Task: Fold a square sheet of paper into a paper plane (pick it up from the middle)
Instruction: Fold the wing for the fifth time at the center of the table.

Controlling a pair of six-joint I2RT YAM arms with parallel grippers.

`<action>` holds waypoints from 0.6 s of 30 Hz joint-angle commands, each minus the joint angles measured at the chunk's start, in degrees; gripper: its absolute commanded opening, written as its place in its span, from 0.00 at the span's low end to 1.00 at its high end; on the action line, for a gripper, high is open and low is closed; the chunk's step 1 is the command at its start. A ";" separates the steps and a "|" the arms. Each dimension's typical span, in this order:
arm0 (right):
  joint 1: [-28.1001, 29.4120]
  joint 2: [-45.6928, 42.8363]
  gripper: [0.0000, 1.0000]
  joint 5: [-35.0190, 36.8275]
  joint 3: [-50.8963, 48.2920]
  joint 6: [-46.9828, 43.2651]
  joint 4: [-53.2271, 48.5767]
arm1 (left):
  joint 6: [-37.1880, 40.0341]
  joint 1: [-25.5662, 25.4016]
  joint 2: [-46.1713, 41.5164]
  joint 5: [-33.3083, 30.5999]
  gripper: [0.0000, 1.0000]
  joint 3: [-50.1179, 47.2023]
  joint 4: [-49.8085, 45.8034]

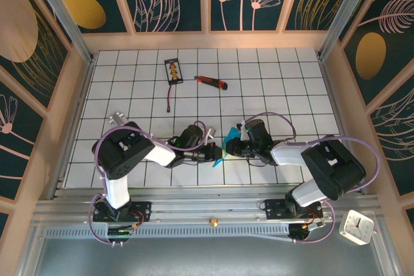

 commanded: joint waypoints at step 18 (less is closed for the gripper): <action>-2.11 3.94 0.13 3.91 0.75 -0.47 -8.35 | 1.22 -0.71 -1.96 -1.17 0.20 1.26 -14.52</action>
